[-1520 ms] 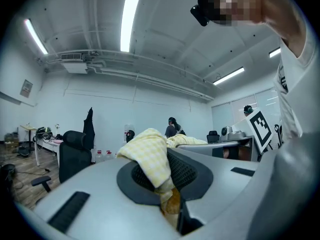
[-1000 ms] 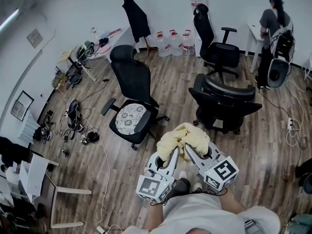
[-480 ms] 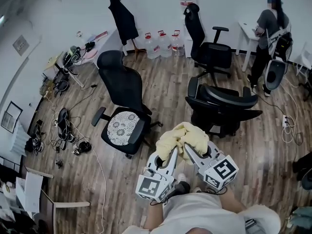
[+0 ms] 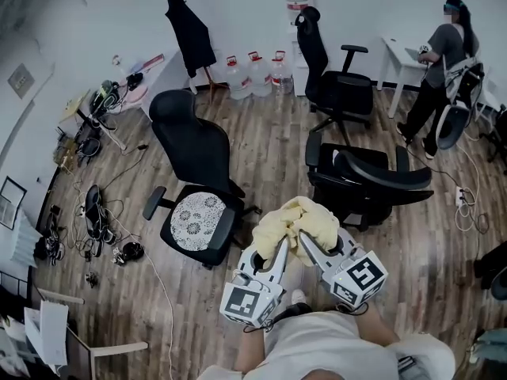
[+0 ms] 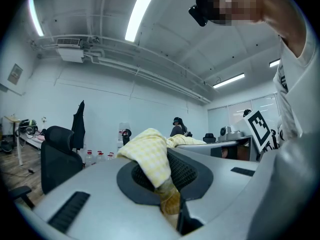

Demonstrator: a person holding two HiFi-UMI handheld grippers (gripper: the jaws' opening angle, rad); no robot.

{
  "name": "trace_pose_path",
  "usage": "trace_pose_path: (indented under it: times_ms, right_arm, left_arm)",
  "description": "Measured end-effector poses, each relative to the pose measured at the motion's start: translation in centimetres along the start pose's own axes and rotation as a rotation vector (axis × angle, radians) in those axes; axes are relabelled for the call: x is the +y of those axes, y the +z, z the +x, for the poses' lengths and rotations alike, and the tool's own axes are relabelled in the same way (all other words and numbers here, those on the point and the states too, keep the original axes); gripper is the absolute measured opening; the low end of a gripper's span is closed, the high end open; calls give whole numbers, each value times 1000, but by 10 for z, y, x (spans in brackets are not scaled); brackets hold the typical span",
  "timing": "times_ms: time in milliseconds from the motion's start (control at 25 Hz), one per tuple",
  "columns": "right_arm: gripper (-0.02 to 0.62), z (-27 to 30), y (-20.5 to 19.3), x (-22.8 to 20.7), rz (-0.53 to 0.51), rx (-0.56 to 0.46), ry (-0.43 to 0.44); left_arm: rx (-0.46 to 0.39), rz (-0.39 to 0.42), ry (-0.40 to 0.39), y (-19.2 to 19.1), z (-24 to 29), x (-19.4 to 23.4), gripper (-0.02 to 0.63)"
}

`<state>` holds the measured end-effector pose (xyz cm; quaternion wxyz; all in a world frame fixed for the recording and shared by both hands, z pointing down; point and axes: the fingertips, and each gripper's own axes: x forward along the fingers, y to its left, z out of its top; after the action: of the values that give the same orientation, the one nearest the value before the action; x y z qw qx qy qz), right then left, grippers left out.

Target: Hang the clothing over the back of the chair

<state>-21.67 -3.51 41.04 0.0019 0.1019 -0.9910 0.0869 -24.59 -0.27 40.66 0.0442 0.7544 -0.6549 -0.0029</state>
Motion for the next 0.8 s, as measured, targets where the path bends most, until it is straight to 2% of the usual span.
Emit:
trace_pose_path:
  times_ms: [440,800]
  right_arm:
    - [60,39,20,-31,-2,-10,-14]
    - [60,69,21,-66,29,-1,52]
  left_arm:
    - [-12,-5,-17,18,36,36,44]
    - [-8,-5,67,17,69,59,44]
